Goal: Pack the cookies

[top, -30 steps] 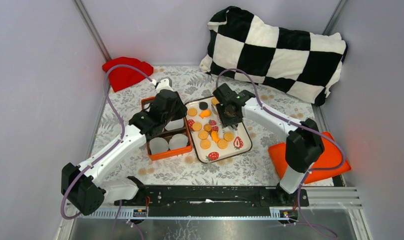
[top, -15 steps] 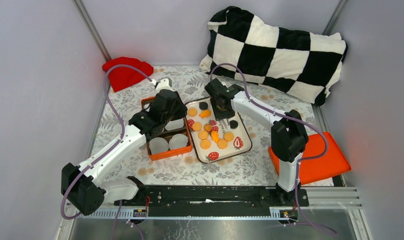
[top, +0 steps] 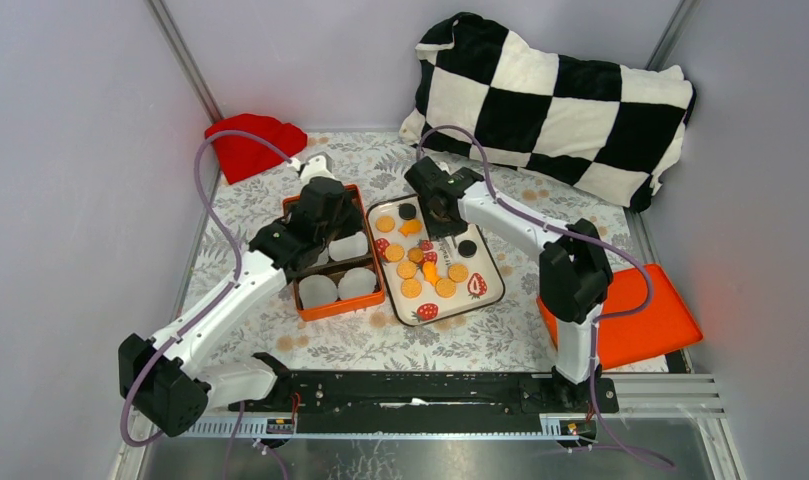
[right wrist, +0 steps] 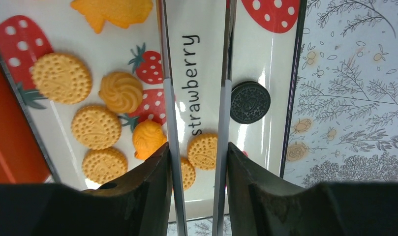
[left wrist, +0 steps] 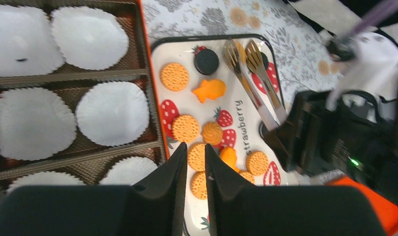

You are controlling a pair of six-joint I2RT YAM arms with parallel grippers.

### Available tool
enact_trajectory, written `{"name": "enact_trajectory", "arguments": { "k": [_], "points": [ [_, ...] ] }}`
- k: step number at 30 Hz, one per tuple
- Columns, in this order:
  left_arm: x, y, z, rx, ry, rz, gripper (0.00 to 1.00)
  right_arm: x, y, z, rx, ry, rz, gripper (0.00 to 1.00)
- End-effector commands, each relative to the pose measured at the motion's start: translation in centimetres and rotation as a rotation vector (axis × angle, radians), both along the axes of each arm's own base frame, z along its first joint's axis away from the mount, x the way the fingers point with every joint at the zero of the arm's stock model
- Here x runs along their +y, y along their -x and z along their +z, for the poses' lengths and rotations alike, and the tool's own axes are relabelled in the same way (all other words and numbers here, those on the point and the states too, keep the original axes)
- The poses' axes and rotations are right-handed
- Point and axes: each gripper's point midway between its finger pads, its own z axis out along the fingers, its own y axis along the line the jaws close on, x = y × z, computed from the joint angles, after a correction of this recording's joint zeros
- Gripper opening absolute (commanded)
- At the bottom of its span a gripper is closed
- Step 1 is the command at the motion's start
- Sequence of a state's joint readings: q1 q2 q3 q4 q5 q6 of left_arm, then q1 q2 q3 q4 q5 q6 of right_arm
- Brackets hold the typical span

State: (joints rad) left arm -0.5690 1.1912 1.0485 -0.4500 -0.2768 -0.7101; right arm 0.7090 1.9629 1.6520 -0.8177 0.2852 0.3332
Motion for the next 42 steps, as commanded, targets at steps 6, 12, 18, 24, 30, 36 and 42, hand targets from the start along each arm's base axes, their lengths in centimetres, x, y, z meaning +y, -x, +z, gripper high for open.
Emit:
{"name": "enact_trajectory", "arguments": {
  "k": [6,12,18,24,30,36,42],
  "points": [
    [6.3,-1.3,1.4,0.005,-0.006,0.212,0.21,6.3,0.1,13.0,-0.245,-0.233,0.132,0.00],
    [8.9,-1.2,1.4,0.009,0.016,0.260,0.22,11.0,-0.3,13.3,-0.235,-0.274,0.216,0.00],
    [8.6,-1.0,0.8,0.019,0.027,0.229,0.22,10.6,0.0,11.5,-0.207,-0.238,0.206,0.00],
    [7.1,-1.2,-0.2,0.047,0.063,0.168,0.22,6.0,2.7,10.2,-0.206,-0.179,0.151,0.00],
    [5.8,-1.3,-0.4,0.056,0.107,0.119,0.22,0.6,5.2,9.9,-0.231,-0.091,0.092,0.00],
    [5.5,-1.0,-0.3,0.055,0.125,0.110,0.22,-2.5,7.9,8.5,-0.199,-0.066,0.065,0.00],
    [5.3,-0.9,-0.9,0.074,0.135,0.106,0.22,-2.9,9.3,5.9,-0.141,-0.067,0.069,0.00]
  ]
}}
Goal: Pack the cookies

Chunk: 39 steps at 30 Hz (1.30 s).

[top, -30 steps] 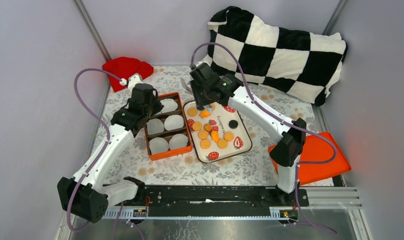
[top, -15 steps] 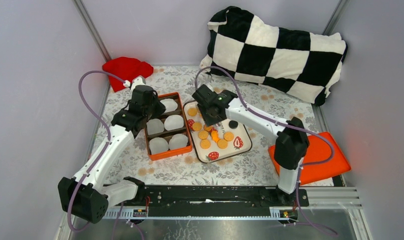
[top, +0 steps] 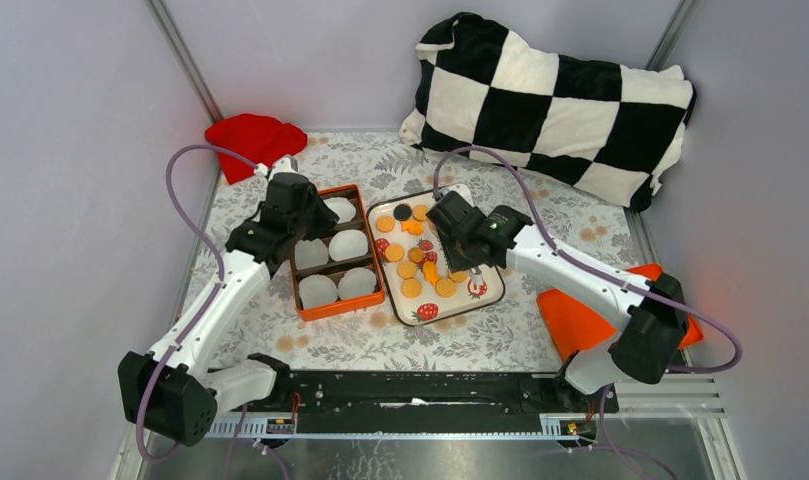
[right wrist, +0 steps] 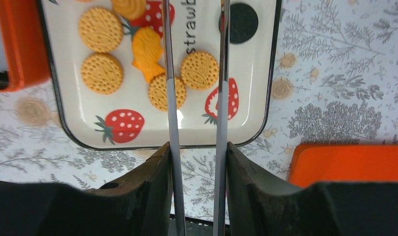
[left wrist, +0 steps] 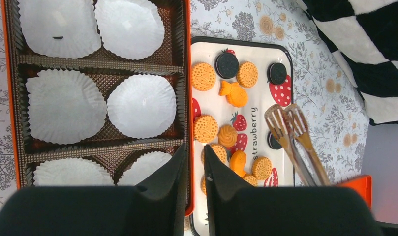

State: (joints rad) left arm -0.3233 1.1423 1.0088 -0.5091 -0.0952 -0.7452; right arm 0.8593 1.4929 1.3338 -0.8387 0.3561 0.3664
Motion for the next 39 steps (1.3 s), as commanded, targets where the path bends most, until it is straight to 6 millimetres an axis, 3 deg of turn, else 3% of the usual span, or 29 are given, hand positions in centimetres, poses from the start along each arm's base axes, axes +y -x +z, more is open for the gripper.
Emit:
{"name": "enact_trajectory", "arguments": {
  "k": [1,5,11,17,21,31,36,39],
  "points": [
    [-0.5,-0.4,0.2,-0.023,0.033,-0.010,0.22,-0.2,0.1,-1.3,0.004,0.005,-0.027,0.00],
    [-0.6,-0.4,0.1,-0.024,0.033,-0.017,0.22,-0.2,-0.3,-3.1,0.010,0.044,-0.030,0.00],
    [-0.2,-0.5,0.1,-0.028,0.018,-0.005,0.22,1.6,-2.0,-4.3,0.005,0.057,0.000,0.00],
    [0.0,-0.5,0.1,-0.031,0.007,-0.003,0.22,3.2,-4.0,-5.0,-0.008,0.089,0.003,0.19],
    [0.1,-0.5,0.1,-0.032,-0.002,-0.001,0.23,3.6,-4.5,-5.6,-0.004,0.096,0.001,0.22],
    [-0.1,-0.3,-0.3,-0.026,0.010,-0.010,0.23,3.6,-5.2,-7.2,0.027,0.131,-0.022,0.42],
    [-0.2,-0.2,-0.5,-0.023,0.012,-0.016,0.23,3.8,-5.7,-7.4,0.048,0.106,-0.038,0.39],
    [-0.2,-0.2,-0.5,-0.021,0.013,-0.016,0.23,3.7,-6.5,-6.4,0.018,0.095,-0.054,0.15]
  ]
}}
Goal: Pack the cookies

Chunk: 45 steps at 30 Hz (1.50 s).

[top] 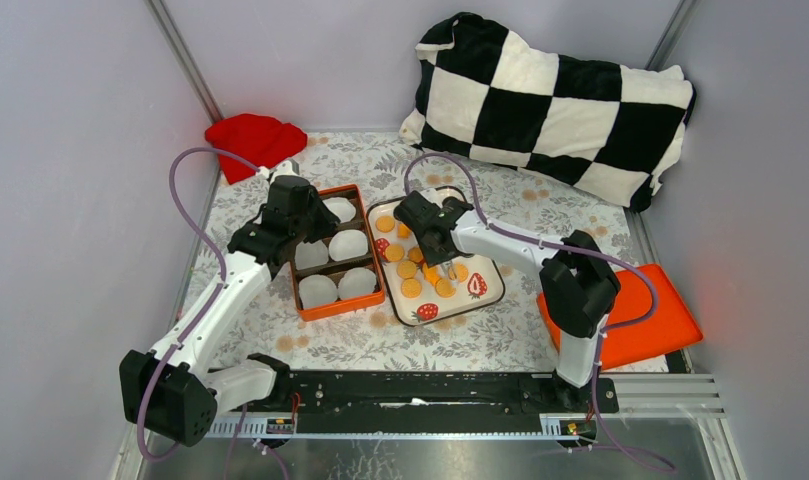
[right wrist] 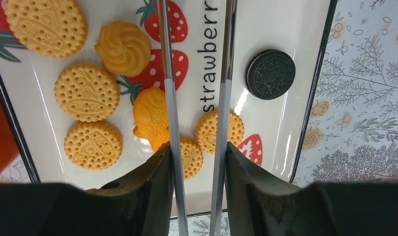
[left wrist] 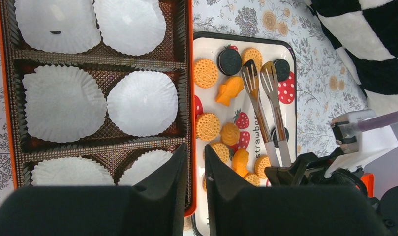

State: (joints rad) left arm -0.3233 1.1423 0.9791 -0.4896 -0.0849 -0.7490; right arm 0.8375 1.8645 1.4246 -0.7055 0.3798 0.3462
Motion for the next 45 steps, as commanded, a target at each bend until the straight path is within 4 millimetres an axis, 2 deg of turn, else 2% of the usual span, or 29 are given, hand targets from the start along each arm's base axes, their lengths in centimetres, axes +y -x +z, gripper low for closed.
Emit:
{"name": "enact_trajectory", "arguments": {
  "k": [1,3,11,14,17,19,23,36,39,45],
  "points": [
    [-0.1,-0.4,0.4,-0.036,0.010,-0.011,0.23,0.2,-2.2,3.0,-0.084,-0.033,-0.046,0.08],
    [-0.2,-0.4,0.5,-0.037,0.013,-0.014,0.22,0.0,-2.7,4.4,-0.123,-0.036,-0.055,0.00],
    [-0.2,-0.7,1.4,-0.055,0.013,-0.011,0.20,0.3,-2.9,11.9,-0.242,-0.160,-0.028,0.00],
    [-0.1,-0.7,1.6,-0.057,0.011,-0.010,0.20,0.5,-2.5,13.5,-0.248,-0.197,-0.011,0.00],
    [0.0,-0.7,1.8,-0.060,0.004,-0.006,0.20,1.1,-2.3,14.2,-0.239,-0.227,0.009,0.00],
    [0.3,-0.7,2.0,-0.064,-0.006,0.001,0.20,1.0,-2.2,13.9,-0.228,-0.216,0.011,0.00],
    [0.3,-0.5,2.0,-0.057,-0.009,0.000,0.20,0.2,-2.1,11.9,-0.194,-0.151,-0.016,0.07],
    [-0.2,-0.4,1.6,-0.048,0.015,-0.016,0.20,-1.0,1.7,5.7,-0.049,-0.158,-0.009,0.08],
    [-0.1,-0.2,1.6,-0.052,0.014,-0.014,0.21,-0.8,1.9,5.0,-0.040,-0.165,-0.007,0.20],
    [-0.1,-0.2,1.7,-0.055,0.012,-0.016,0.21,-0.2,1.3,3.8,-0.030,-0.159,0.002,0.21]
  ]
}}
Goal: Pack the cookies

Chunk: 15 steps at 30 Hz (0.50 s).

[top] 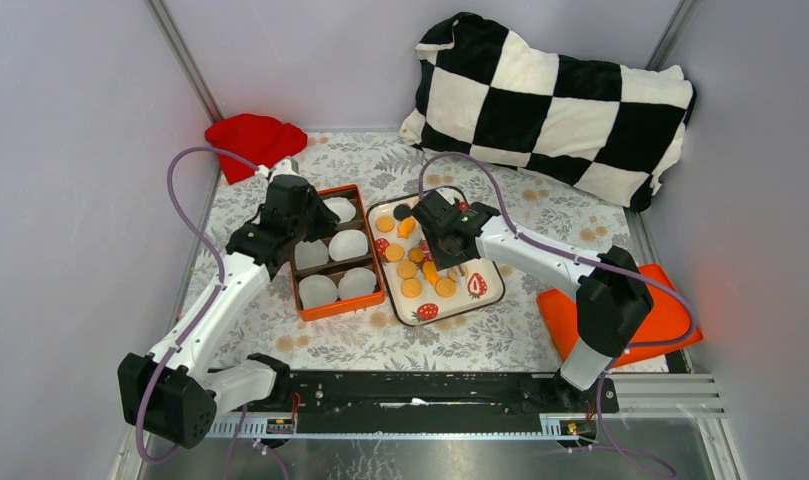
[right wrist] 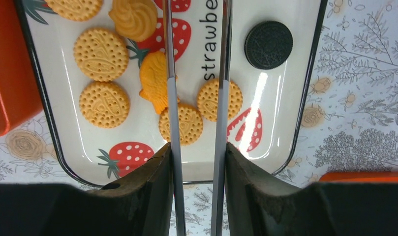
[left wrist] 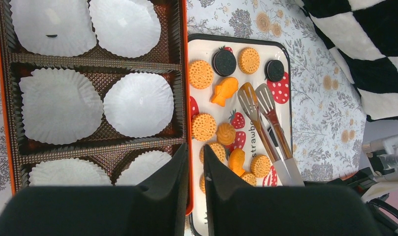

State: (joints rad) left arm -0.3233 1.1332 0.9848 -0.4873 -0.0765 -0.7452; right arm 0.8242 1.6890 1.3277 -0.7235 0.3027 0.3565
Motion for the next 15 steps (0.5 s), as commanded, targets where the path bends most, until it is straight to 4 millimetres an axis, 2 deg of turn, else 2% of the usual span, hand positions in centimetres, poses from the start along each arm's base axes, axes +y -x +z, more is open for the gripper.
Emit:
{"name": "enact_trajectory", "arguments": {
  "k": [1,4,6,7,12,15],
  "points": [
    [0.1,-0.2,1.0,-0.038,0.005,-0.007,0.21,1.4,-1.3,0.8,-0.041,-0.059,-0.003,0.21],
    [0.1,-0.2,0.8,-0.034,0.001,-0.007,0.21,1.7,-1.8,0.1,-0.043,-0.041,-0.007,0.22],
    [0.1,-0.2,0.8,-0.034,0.001,-0.008,0.21,1.5,-2.3,0.0,-0.050,-0.018,-0.030,0.31],
    [0.1,-0.2,0.7,-0.035,0.000,-0.008,0.21,1.2,-2.5,0.0,-0.064,-0.004,-0.047,0.31],
    [0.0,-0.2,0.7,-0.041,0.005,-0.015,0.22,0.5,-3.5,0.1,-0.107,0.033,-0.104,0.56],
    [-0.2,-0.3,0.6,-0.039,0.011,-0.023,0.22,1.0,-3.9,-0.3,-0.102,0.033,-0.098,0.59]
  ]
}}
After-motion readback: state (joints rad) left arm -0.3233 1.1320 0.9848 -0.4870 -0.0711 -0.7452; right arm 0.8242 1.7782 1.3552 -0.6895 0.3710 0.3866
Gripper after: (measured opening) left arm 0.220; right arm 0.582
